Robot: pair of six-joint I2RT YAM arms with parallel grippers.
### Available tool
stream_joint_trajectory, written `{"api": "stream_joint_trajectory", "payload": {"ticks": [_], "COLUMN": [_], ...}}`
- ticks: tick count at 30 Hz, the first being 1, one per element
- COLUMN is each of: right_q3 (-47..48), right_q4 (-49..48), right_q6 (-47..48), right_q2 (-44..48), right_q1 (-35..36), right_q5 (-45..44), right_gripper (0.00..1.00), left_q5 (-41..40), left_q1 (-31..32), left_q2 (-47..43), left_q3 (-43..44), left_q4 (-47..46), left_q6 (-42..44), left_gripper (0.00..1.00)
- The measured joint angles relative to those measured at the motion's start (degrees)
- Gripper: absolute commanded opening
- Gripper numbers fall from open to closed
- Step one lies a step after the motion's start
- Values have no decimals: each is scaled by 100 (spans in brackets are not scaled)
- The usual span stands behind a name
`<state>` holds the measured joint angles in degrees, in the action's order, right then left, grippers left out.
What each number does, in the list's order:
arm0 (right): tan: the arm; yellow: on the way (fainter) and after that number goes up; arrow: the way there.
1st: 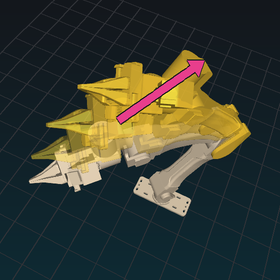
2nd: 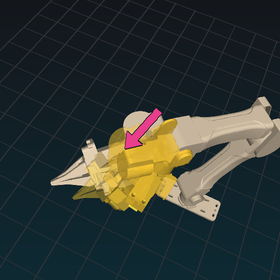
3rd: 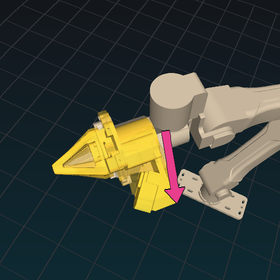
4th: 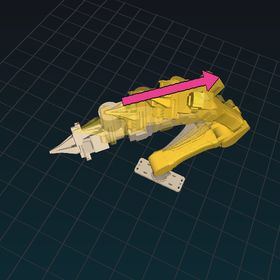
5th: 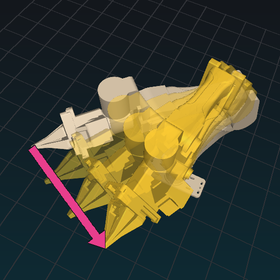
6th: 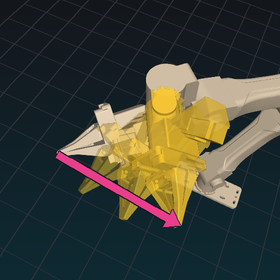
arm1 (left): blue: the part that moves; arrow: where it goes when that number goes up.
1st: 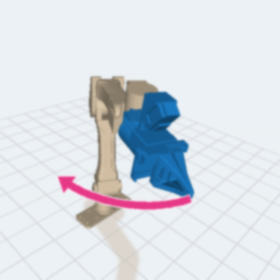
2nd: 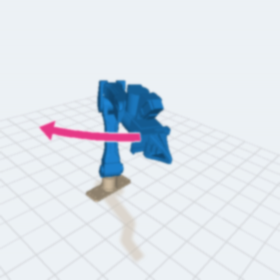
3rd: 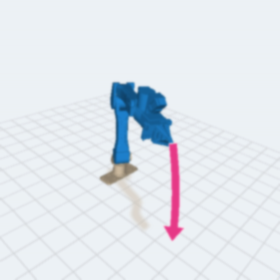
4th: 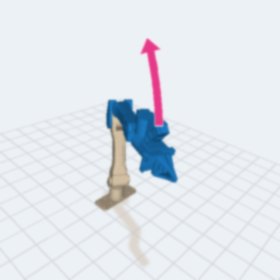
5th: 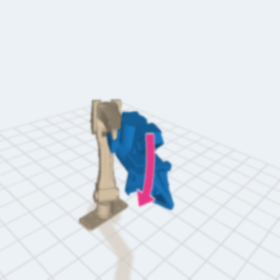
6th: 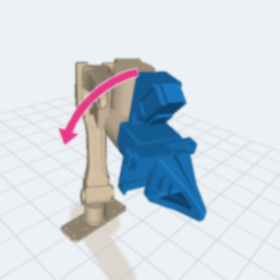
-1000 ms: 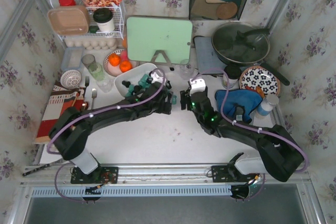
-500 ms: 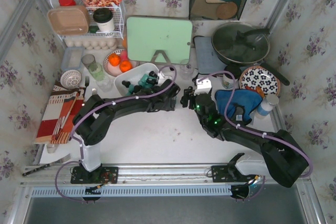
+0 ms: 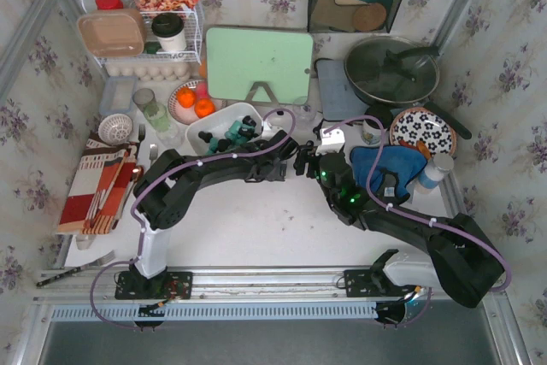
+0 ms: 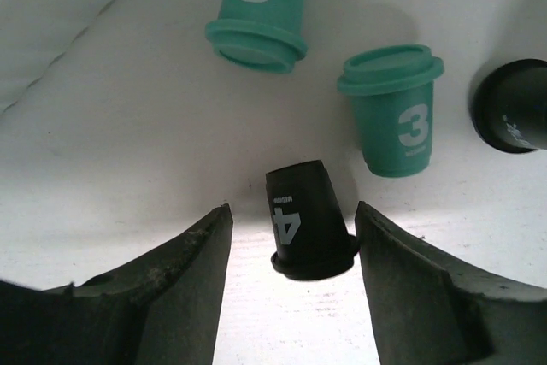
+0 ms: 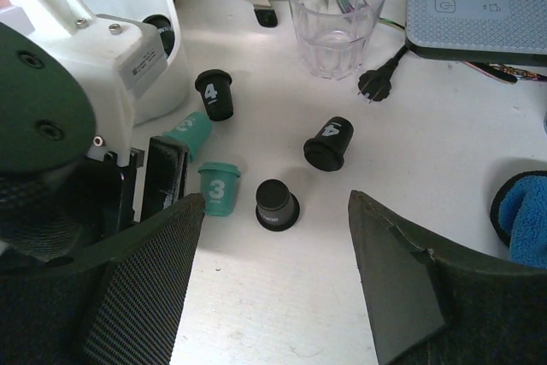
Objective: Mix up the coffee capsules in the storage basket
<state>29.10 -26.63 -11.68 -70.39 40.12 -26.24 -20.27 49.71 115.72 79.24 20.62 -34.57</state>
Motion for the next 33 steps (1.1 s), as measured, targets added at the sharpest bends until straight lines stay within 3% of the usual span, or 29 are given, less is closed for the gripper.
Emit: {"api": "stream_joint_trajectory", "payload": {"ticks": [5,11,21,33], "right_q3": [0,0,4,107], "right_q4": [0,0,0,4], "right_q6": [-2,-4,-17,-46], "right_q2": [0,-33,-81,-444], "right_q1": [0,0,0,0], "right_q5": [48,70,87,90], "right_gripper": [75,75,75,75], "left_q5": [-118,-186,-260,-295], "left_q1": [-11,-4,-59,-457], "left_q2": [166,210,-208,-2170], "left_q3": [107,127,-273,-1145], "left_q4": [24,-17,-9,-354], "left_q6": [-33,-37,-33,393], "left_gripper": [44,35,34,35]}}
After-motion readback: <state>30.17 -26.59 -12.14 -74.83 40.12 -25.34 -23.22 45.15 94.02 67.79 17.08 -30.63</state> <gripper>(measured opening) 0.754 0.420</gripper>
